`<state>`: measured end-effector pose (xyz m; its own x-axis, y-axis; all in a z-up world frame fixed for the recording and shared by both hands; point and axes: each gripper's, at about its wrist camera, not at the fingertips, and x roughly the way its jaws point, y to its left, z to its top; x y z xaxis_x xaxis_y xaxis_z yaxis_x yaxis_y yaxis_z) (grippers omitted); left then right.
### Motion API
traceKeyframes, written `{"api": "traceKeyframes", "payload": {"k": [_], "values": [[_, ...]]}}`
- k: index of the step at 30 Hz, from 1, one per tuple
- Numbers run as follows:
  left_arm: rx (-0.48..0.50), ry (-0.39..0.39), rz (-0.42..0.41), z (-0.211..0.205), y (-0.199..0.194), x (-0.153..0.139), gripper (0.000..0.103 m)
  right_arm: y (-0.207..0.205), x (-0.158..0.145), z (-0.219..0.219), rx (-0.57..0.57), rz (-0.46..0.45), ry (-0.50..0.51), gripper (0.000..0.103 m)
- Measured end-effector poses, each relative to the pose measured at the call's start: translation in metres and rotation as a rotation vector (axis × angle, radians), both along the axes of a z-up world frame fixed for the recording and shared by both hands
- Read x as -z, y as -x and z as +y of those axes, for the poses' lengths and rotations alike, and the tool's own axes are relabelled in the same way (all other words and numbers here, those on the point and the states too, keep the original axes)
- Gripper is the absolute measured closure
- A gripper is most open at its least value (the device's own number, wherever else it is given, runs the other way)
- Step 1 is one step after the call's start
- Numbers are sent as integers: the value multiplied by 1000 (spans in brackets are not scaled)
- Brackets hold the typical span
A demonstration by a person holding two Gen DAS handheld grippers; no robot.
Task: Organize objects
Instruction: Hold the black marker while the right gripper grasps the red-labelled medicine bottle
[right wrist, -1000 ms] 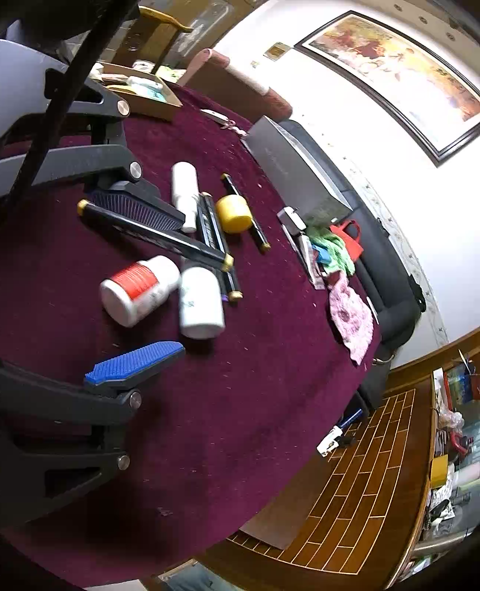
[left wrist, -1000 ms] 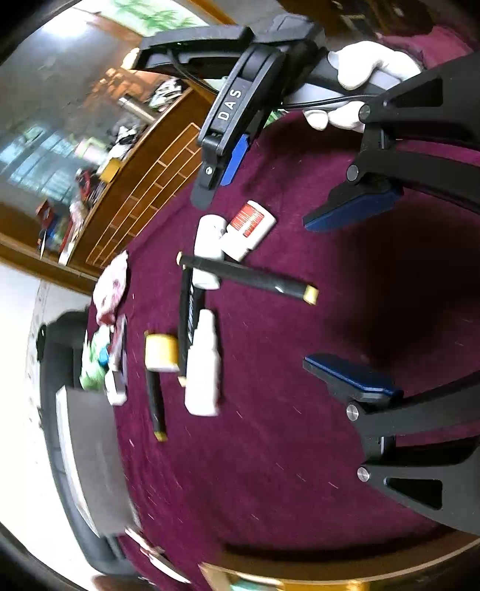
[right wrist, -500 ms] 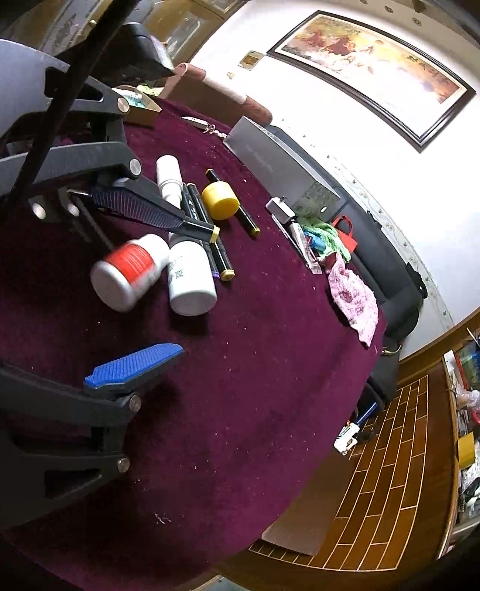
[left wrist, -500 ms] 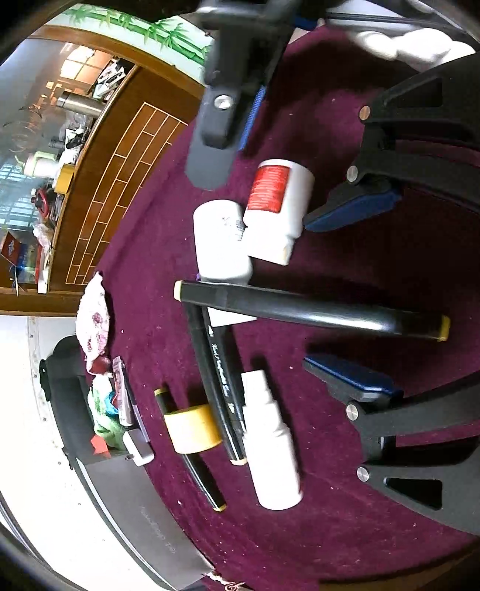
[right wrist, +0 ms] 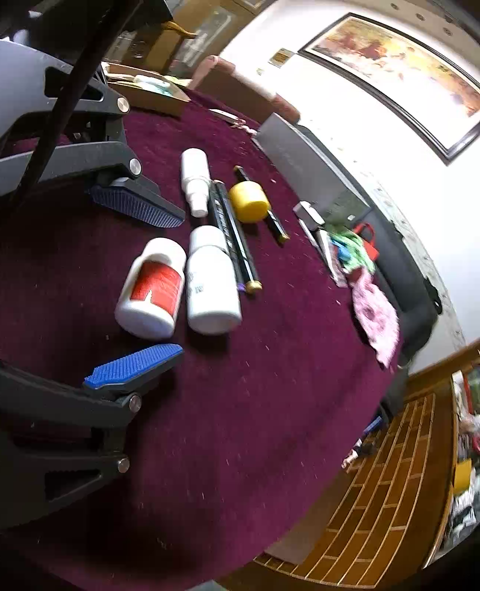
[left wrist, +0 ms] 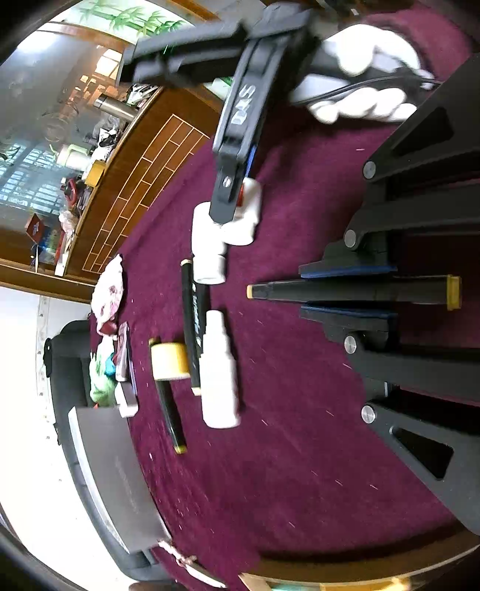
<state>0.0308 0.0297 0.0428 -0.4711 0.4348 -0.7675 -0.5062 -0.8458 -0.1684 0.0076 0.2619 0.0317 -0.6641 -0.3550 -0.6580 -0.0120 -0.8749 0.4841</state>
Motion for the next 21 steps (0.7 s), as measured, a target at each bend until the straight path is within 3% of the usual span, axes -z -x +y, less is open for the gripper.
{"api": "traceKeyframes", "payload": {"k": [4, 6, 14, 17, 20, 21], "values": [[-22, 4, -30, -16, -9, 8, 92, 4, 8, -12, -126, -42, 77, 37], [-29, 8, -46, -20, -11, 13, 92, 0, 6, -24, -183, -49, 68, 37], [20, 32, -55, 3, -12, 24, 92, -5, -2, -48, -130, -85, -164, 37], [25, 59, 7, 18, -14, 28, 89, 3, 0, -59, -122, -116, -270, 38], [26, 51, 32, 27, -16, 29, 72, 9, 3, -70, -134, -125, -354, 39], [38, 58, 35, 30, -18, 30, 61, 11, 4, -74, -137, -122, -385, 39]]}}
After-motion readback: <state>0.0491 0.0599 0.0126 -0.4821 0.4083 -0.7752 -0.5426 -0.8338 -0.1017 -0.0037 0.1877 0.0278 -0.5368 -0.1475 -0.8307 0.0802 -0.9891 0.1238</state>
